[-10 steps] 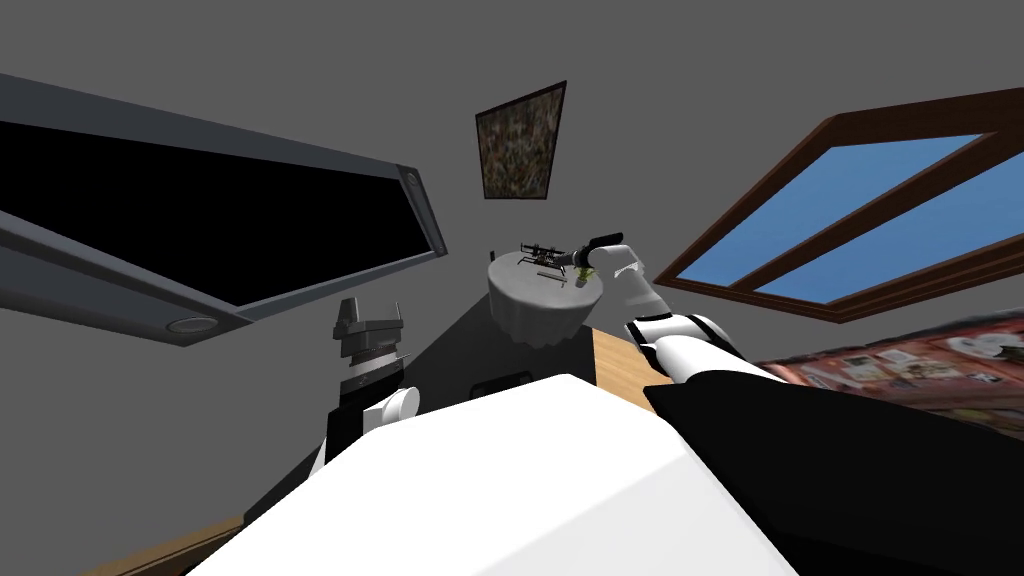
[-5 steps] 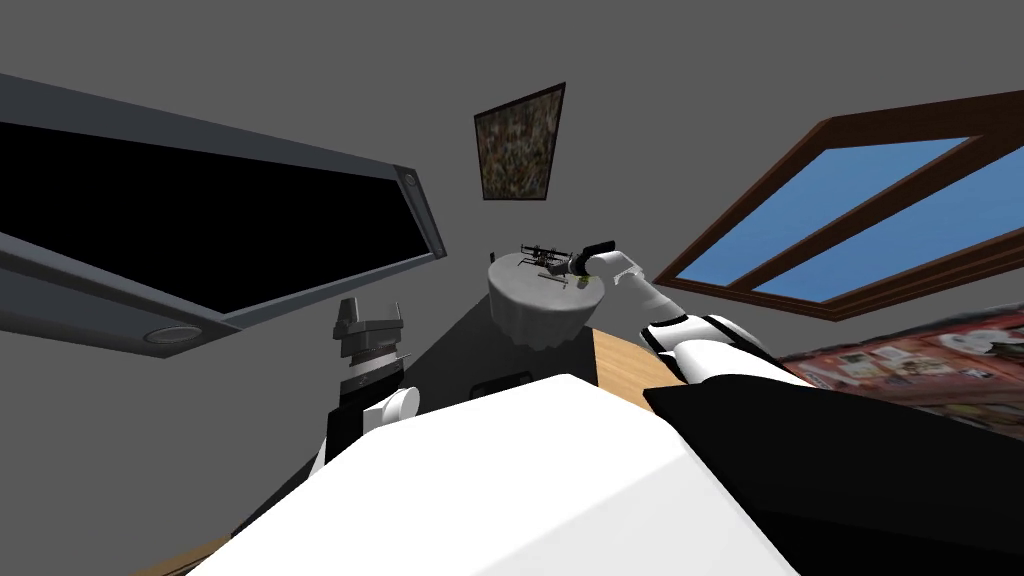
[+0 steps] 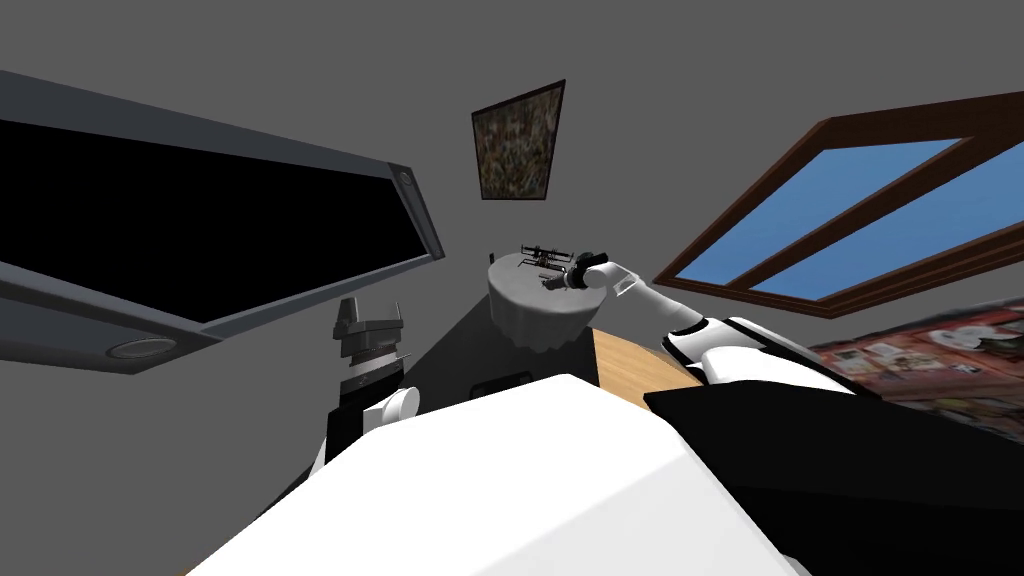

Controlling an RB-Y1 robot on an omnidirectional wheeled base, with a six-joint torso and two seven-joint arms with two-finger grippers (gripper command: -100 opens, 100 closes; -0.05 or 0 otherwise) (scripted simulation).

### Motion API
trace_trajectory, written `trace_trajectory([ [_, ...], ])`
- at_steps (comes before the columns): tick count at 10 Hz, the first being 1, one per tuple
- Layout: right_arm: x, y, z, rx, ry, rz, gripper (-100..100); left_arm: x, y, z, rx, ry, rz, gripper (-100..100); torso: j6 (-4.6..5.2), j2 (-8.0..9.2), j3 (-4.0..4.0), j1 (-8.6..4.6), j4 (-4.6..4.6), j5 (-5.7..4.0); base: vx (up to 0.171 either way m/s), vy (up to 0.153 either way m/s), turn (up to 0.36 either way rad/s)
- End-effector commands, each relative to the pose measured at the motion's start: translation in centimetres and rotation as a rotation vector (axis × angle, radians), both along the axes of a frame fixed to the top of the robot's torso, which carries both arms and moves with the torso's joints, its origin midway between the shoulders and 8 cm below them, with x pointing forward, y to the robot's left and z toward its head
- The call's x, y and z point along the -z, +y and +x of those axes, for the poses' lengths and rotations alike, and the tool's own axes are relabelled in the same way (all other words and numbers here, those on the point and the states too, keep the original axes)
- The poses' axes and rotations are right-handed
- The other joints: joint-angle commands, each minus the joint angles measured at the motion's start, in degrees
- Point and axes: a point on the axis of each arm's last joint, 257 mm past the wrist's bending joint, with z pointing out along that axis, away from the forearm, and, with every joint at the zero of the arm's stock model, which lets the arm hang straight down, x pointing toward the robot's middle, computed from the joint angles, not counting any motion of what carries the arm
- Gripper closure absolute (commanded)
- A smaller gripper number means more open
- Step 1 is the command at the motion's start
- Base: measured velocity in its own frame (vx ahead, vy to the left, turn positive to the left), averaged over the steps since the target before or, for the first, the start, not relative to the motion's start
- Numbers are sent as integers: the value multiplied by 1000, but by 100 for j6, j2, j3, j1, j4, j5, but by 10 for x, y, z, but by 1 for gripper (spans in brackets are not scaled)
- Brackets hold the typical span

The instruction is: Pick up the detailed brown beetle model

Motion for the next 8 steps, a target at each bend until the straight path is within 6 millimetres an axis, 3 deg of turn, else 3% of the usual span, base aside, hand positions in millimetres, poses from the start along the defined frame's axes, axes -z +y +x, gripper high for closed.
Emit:
trace_trajectory([
  [1, 6, 16, -10, -36, 32, 26, 100, 0, 0, 0, 0, 0, 0, 0, 0, 0, 0, 0, 0, 0, -12, -7, 18],
  [2, 29, 21, -32, -28, 98, 53, 100, 0, 0, 0, 0, 0, 0, 0, 3, 8, 7, -4, 5, 1, 89, 44, -103],
  [5, 69, 43, -83, -72, 259, 90, 100, 0, 0, 0, 0, 0, 0, 0, 6, -10, -7, 2, -5, 0, 50, 32, -20],
  [6, 68, 54, -90, -94, 270, 107, 100, 0, 0, 0, 0, 0, 0, 0, 2, 4, 3, -4, 1, 0, -10, -9, 8],
  [7, 65, 45, -84, -80, 257, 95, 100, 0, 0, 0, 0, 0, 0, 0, 3, 14, 9, -8, 5, 0, -8, -2, 2],
  [8, 66, 47, -87, -84, 262, 99, 0, 0, 0, 0, 0, 0, 0, 0, 3, 11, 10, -11, 9, 2, 0, 0, 0],
])
